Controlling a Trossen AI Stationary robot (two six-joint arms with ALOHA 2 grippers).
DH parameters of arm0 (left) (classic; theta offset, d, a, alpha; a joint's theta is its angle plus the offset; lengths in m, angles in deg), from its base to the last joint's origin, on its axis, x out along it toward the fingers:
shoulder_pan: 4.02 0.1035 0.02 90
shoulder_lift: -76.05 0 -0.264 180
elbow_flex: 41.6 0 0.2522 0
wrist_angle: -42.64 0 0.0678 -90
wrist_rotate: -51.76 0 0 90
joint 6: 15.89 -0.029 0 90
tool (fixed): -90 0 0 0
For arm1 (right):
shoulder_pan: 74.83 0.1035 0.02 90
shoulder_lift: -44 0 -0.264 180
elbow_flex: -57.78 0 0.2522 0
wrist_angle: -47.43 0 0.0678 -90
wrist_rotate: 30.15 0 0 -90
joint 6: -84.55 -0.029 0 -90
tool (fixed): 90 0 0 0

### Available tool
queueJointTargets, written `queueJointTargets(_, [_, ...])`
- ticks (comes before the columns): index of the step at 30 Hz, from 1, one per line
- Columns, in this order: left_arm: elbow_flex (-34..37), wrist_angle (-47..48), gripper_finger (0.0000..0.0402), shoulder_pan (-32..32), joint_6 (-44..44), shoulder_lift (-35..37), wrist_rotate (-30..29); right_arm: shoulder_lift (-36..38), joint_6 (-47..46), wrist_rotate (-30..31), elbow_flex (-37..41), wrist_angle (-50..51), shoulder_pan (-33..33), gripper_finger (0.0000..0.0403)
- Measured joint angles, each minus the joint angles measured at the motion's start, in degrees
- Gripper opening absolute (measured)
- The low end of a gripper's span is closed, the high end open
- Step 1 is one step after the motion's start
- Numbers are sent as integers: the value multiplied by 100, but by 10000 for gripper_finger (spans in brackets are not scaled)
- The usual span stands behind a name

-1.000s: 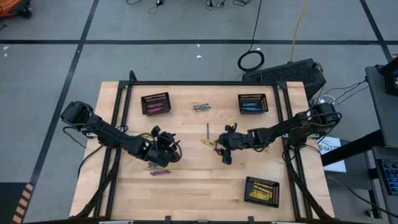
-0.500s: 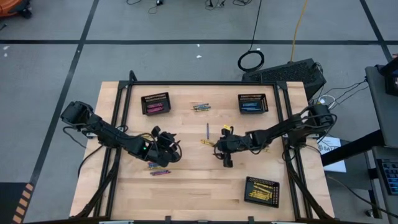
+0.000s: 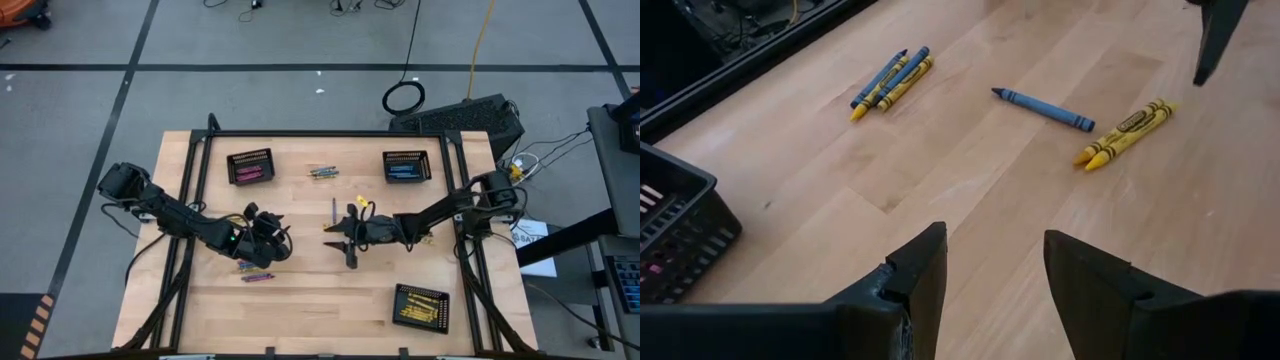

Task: Sort crayons
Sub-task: Put the blue crayon into the top right black bin

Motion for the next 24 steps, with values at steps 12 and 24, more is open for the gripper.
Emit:
queueJointTargets(12, [0,-53,173,0,7,0,2,934,-676,1015,0,1754,-49,169])
queueJointTargets(24, [0,-105,173,7,2,2,2,607,-2414,1350,0,2072,-454,170])
